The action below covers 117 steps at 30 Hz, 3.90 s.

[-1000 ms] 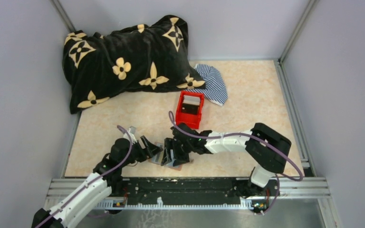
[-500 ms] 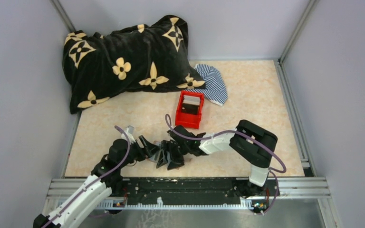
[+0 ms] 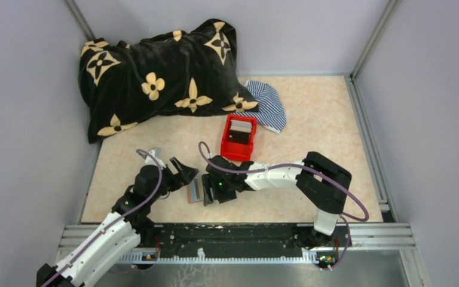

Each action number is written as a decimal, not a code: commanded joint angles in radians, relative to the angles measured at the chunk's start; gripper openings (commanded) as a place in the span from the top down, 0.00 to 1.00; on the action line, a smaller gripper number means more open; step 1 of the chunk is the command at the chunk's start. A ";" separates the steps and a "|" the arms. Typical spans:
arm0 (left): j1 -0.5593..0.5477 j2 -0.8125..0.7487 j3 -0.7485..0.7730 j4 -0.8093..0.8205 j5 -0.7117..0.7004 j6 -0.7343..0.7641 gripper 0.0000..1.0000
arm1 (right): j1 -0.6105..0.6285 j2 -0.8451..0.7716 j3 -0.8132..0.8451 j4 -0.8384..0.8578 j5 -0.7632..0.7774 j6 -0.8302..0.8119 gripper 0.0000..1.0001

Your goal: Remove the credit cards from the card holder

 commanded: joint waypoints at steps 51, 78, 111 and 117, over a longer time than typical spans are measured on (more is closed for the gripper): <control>0.004 -0.084 -0.193 0.016 0.167 -0.099 0.13 | -0.218 0.214 -0.199 0.949 -0.479 0.180 0.48; 0.004 -0.097 -0.208 0.016 0.154 -0.085 0.15 | -0.239 0.232 -0.233 0.981 -0.437 0.190 0.54; 0.005 -0.141 -0.134 -0.088 -0.004 -0.041 0.13 | -0.236 0.403 -0.175 1.252 -0.522 0.383 0.59; 0.005 -0.031 -0.023 -0.210 -0.296 -0.140 0.12 | -0.236 0.407 -0.184 1.237 -0.524 0.365 0.59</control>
